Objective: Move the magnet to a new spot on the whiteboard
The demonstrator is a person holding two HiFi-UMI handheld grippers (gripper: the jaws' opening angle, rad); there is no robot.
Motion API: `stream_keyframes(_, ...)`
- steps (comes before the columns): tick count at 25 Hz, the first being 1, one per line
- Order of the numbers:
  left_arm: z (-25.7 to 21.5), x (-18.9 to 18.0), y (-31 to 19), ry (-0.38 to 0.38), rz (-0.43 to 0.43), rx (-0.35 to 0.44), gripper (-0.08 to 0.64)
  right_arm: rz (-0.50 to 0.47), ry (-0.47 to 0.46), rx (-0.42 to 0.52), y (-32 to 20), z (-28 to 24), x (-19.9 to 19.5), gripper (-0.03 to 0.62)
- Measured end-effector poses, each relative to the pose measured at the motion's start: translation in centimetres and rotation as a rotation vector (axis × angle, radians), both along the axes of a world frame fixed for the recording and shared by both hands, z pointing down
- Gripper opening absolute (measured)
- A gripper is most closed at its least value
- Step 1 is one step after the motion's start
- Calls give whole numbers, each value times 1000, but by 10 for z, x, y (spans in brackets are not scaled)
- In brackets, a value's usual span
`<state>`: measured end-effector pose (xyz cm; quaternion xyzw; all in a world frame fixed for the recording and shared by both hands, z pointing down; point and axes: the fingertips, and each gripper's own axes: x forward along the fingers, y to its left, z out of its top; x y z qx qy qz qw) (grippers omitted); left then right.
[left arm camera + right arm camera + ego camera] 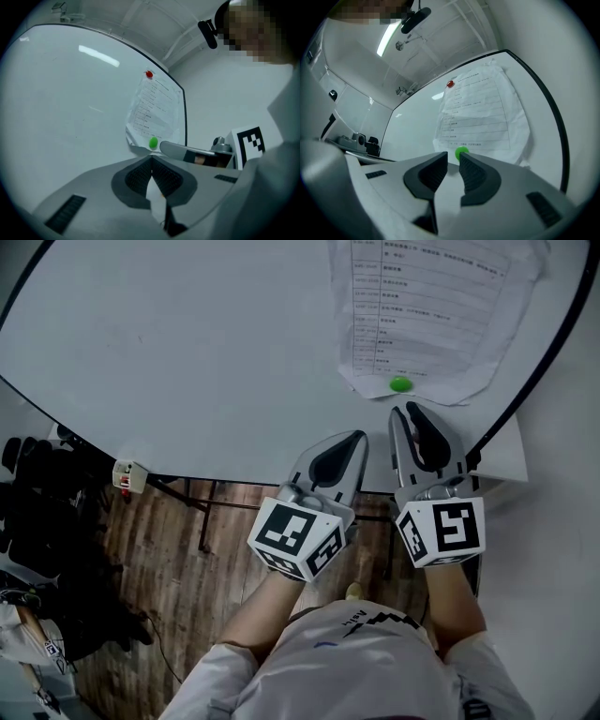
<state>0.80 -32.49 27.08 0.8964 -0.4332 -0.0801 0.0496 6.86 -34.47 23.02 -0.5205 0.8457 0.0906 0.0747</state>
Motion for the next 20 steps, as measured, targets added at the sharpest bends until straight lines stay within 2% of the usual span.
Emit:
stream_keyframes(9,3,-6,-5,-3,-11,-7,9,116,97,103,-14,-14,-1,110)
stream_keyframes(20,5,-19,-7,1,-20,-16,9,225,165,118,-24,-13,-8,141)
